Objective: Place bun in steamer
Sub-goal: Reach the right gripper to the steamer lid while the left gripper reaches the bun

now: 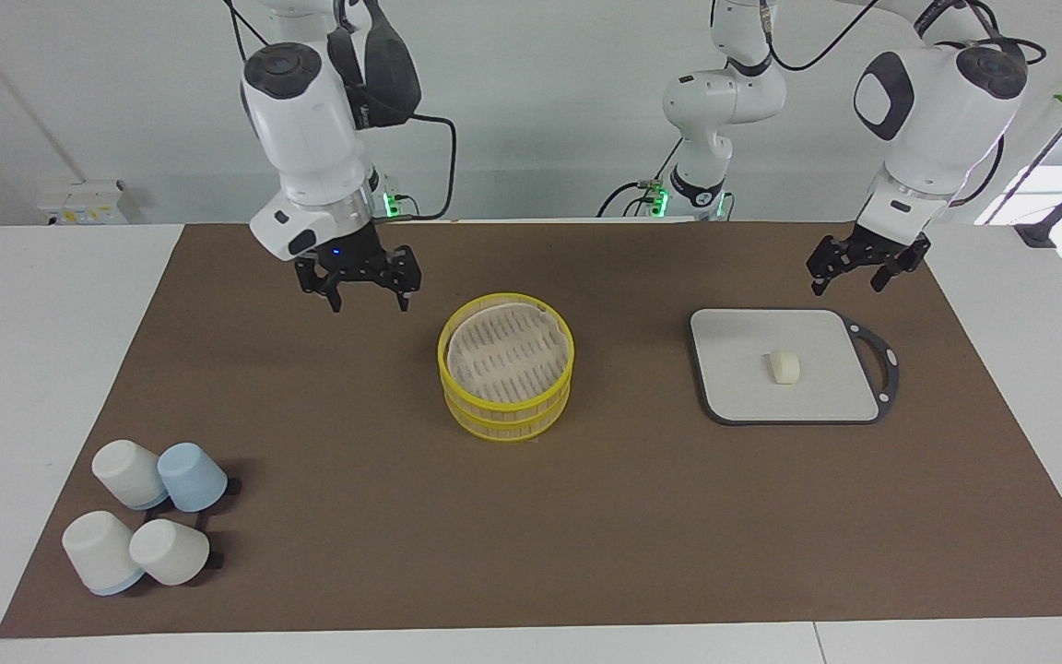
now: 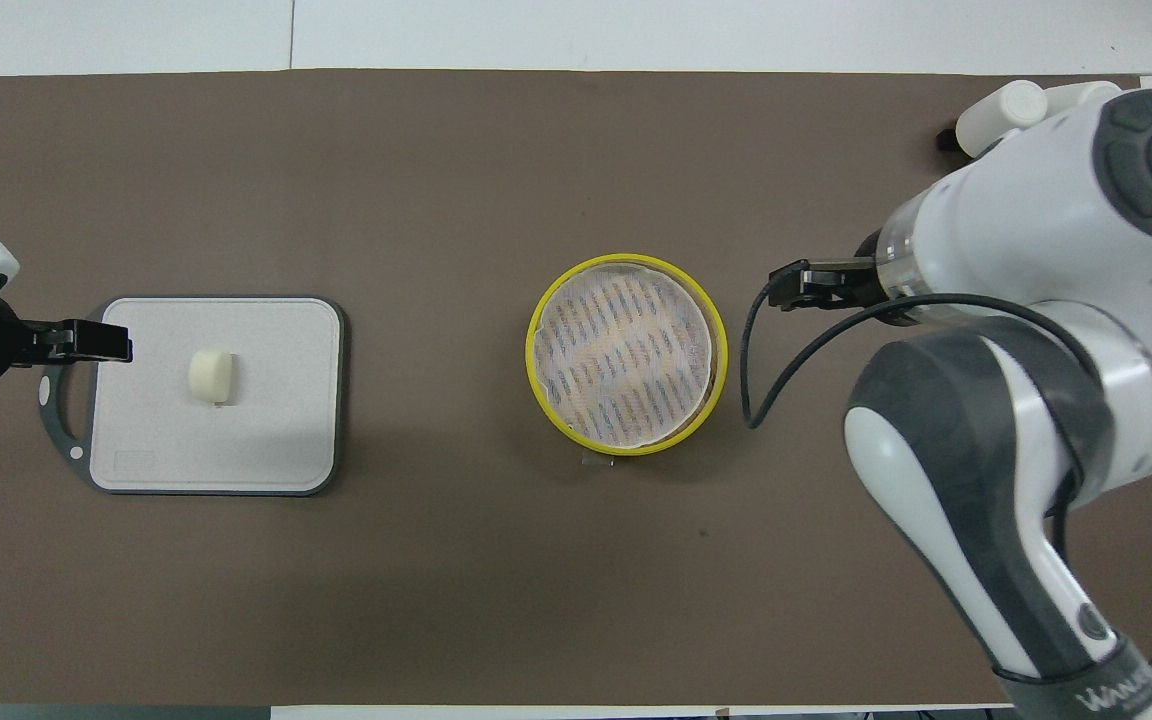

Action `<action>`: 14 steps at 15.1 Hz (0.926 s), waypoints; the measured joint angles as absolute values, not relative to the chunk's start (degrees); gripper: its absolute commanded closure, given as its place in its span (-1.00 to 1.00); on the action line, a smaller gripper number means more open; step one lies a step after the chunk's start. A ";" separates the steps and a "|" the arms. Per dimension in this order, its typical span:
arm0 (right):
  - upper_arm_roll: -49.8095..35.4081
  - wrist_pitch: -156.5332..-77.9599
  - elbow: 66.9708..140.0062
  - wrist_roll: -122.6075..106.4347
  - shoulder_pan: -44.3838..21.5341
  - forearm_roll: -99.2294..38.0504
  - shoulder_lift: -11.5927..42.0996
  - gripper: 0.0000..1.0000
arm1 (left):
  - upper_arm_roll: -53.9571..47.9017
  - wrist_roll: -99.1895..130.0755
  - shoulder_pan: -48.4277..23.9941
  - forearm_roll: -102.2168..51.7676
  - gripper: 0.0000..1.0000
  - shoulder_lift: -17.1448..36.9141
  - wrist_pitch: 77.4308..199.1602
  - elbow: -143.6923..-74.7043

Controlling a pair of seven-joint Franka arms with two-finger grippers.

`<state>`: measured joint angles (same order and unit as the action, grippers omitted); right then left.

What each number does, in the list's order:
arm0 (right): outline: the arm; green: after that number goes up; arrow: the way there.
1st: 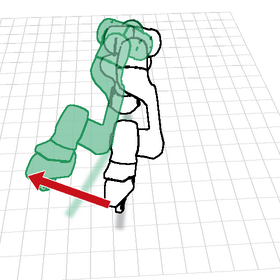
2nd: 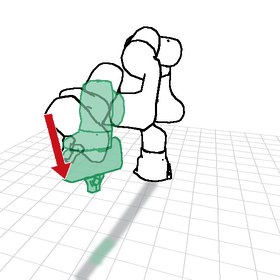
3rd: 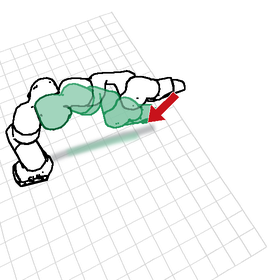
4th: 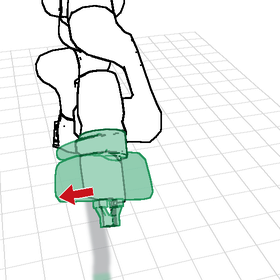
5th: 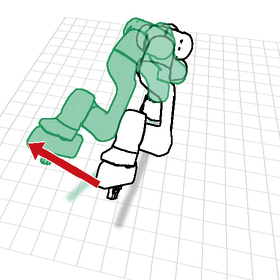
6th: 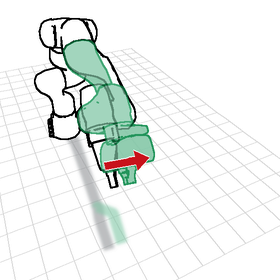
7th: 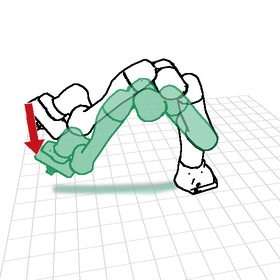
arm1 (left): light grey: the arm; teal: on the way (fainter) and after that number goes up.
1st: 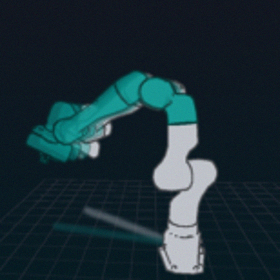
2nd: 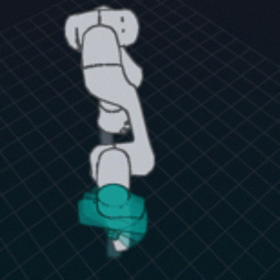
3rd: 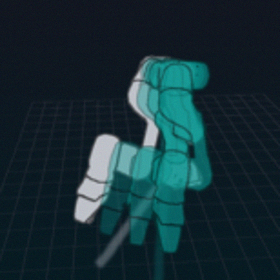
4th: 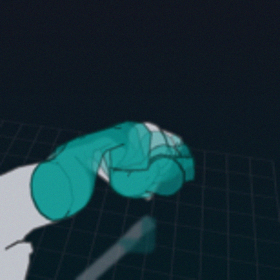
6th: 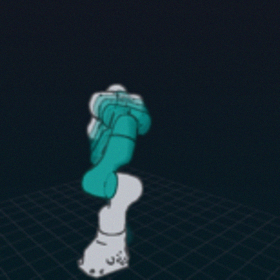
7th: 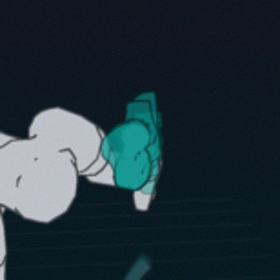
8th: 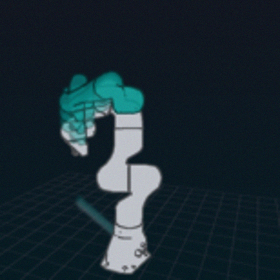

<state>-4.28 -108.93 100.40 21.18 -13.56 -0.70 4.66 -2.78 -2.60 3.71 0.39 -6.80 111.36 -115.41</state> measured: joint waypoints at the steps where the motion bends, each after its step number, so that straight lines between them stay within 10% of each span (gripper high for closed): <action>1: -4.30 -111.16 100.97 24.10 -15.29 -0.73 5.61 -1.00 | -2.79 -2.86 3.83 0.39 -1.00 -6.78 112.94 -116.99; 14: -3.79 -112.10 79.65 51.55 -35.33 6.99 29.81 -1.00 | -3.47 -4.03 3.72 0.39 -1.00 -4.40 124.86 -128.01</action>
